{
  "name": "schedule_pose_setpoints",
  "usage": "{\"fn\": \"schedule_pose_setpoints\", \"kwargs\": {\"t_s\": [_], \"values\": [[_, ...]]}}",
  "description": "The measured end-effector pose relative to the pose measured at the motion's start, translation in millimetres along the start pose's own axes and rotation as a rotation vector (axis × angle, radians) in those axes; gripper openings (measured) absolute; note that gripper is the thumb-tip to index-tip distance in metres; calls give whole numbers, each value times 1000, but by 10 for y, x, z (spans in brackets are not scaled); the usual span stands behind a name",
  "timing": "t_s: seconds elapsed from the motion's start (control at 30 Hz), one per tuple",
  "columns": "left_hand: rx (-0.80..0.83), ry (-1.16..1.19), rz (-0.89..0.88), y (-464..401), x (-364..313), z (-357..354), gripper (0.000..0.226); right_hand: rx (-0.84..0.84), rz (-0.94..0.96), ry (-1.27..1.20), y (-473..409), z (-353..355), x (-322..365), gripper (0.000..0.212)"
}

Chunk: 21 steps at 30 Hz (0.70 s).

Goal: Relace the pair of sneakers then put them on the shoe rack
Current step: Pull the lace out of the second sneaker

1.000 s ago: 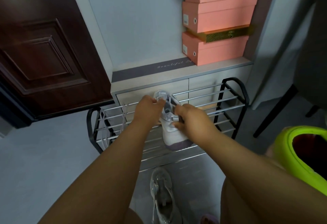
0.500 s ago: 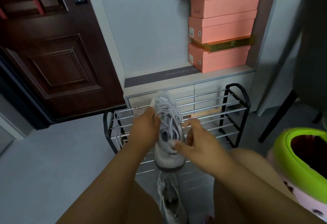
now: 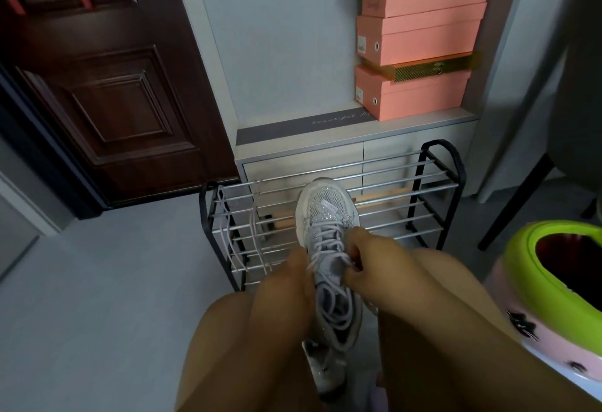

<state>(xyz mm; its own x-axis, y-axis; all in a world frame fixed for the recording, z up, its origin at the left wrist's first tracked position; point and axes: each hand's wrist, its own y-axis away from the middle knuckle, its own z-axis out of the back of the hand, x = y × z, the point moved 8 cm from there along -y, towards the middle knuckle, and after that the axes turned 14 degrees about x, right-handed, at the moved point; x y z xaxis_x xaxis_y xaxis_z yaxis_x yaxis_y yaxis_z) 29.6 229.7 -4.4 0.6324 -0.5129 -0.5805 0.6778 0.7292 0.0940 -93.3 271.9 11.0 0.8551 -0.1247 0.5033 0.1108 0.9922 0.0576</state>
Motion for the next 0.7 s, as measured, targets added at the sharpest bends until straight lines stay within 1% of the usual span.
{"fn": "schedule_pose_setpoints", "kwargs": {"t_s": [0.07,0.17,0.23,0.3,0.37,0.47,0.53,0.6,0.7], "values": [[-23,-59,-5,136,-70,48,14,10,20,-23,112,12,16,29],[-34,-199,17,358,-149,100,11,13,47,-56,261,56,65,18],[-75,-280,-6,438,-119,120,16,22,54,-53,333,77,111,16],[-108,-335,-36,439,-3,76,22,35,41,3,382,101,150,15],[-117,-278,-34,418,106,24,24,42,23,33,397,126,167,15],[-134,-118,-11,379,217,10,30,47,2,-3,379,104,128,17],[-125,-21,-11,341,272,8,27,58,-13,-77,363,67,88,15],[-81,64,-29,292,271,-9,23,48,-14,-177,339,58,66,14],[-26,97,-97,245,192,-9,31,41,-13,-334,283,35,37,15]]}}
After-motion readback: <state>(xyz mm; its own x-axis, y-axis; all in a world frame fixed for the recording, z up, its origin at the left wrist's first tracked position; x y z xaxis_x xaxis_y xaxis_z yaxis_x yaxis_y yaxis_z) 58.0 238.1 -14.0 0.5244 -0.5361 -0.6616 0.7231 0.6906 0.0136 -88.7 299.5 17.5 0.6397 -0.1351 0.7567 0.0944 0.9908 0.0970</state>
